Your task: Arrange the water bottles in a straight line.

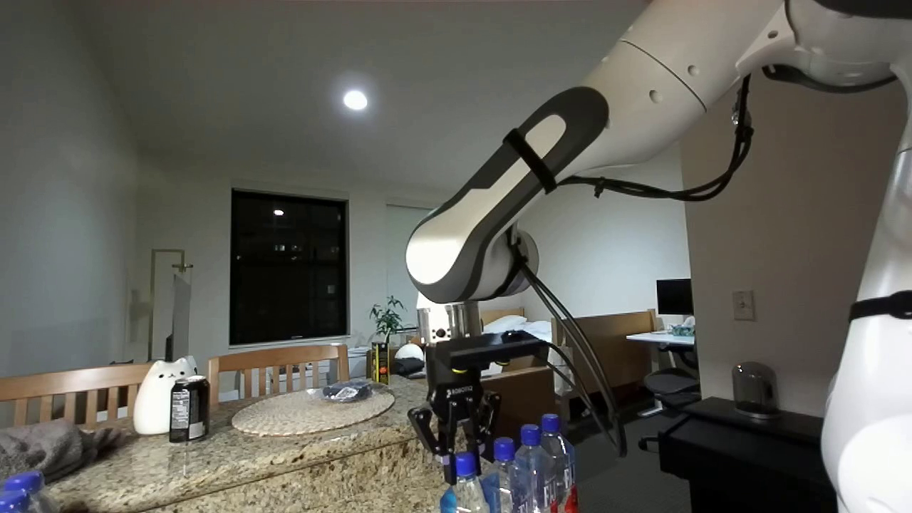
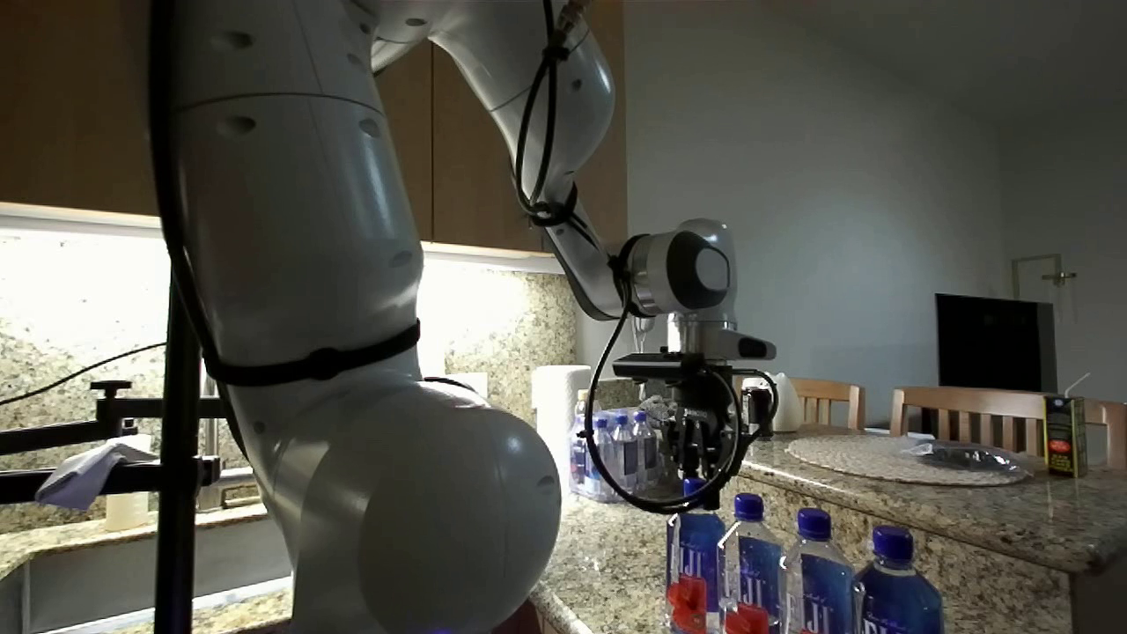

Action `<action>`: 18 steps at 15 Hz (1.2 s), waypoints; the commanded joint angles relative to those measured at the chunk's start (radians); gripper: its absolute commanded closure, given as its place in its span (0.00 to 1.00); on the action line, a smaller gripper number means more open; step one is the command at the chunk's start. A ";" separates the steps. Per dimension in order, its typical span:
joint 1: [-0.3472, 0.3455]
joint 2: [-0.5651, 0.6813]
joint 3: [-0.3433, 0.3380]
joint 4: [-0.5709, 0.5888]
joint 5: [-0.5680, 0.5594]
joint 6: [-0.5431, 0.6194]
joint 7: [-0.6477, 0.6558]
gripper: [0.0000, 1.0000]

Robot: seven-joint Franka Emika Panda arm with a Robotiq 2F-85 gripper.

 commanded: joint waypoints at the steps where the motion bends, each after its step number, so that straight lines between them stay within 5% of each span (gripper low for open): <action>1: -0.011 -0.033 0.007 -0.007 -0.030 0.006 0.037 0.87; 9: -0.015 -0.043 0.005 -0.013 -0.040 0.000 0.031 0.86; 10: -0.014 -0.041 0.005 -0.013 -0.040 -0.001 0.029 0.82; 11: -0.014 -0.040 0.005 -0.012 -0.039 -0.002 0.028 0.68; 18: -0.011 -0.047 0.008 -0.011 -0.037 -0.004 0.024 0.29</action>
